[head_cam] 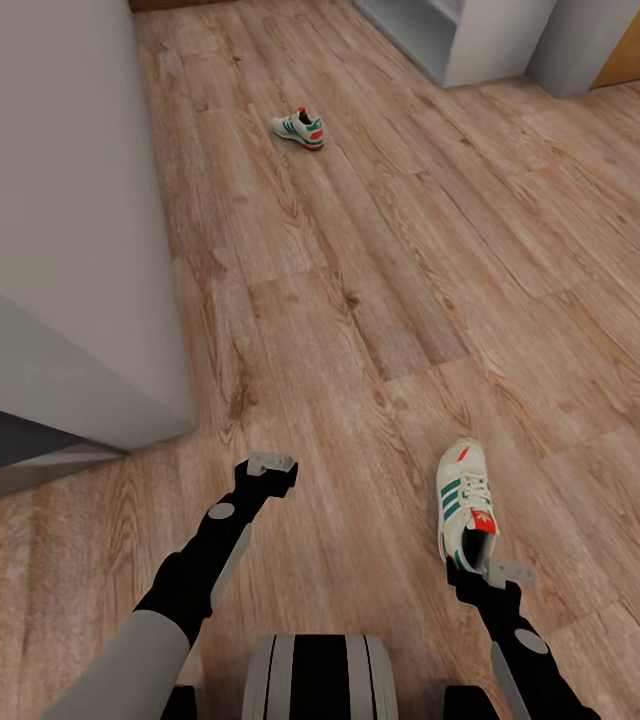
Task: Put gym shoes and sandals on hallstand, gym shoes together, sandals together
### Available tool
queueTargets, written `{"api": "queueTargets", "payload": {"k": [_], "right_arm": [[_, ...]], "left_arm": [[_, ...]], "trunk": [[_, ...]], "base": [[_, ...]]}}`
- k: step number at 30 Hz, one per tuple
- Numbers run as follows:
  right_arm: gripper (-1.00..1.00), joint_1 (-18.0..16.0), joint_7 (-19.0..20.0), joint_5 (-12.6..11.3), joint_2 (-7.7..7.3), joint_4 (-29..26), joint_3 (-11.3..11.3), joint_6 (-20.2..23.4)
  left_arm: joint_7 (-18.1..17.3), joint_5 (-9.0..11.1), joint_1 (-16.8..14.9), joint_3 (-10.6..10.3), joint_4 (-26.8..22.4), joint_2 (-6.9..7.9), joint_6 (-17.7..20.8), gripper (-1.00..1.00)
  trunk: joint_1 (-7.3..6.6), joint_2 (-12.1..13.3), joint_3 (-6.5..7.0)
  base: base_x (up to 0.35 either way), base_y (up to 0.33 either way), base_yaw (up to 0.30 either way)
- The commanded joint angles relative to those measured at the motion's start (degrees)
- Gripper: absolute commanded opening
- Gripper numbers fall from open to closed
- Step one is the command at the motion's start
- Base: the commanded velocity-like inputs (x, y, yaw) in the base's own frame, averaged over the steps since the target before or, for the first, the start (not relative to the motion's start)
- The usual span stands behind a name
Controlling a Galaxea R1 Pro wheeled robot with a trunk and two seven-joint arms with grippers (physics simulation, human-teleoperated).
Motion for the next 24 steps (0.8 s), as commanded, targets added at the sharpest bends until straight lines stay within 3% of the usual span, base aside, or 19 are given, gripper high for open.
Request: {"api": "queueTargets", "payload": {"k": [1,15,21,24], "right_arm": [[-1.00,-0.01,-0.05,-0.02,-0.01,-0.19,-0.04,-0.10],[-1.00,-0.01,-0.05,-0.01,-0.08,-2.58,0.02,-0.10],[-1.00,-0.01,0.12,-0.09,-0.02,-14.11,-0.02,1.39],[-1.00,-0.01,0.14,-0.09,0.01,-16.41,-0.03,6.85]], "left_arm": [[-0.01,0.07,0.00,-0.02,-0.09,0.00,0.32,1.00],[0.00,0.09,0.01,-0.03,-0.10,0.00,0.48,1.00],[0.00,0.18,0.00,-0.10,-0.14,-0.07,0.67,1.00],[0.00,0.42,0.00,-0.16,-0.17,-0.08,0.87,1.00]], "trunk": [[-0.03,0.01,0.20],[-0.39,0.19,3.30],[-0.55,0.27,4.63],[-0.62,0.31,5.29]], "base": [[0.000,0.000,0.000],[0.000,0.000,0.000],[0.000,0.000,0.000],[0.000,0.000,0.000]]}}
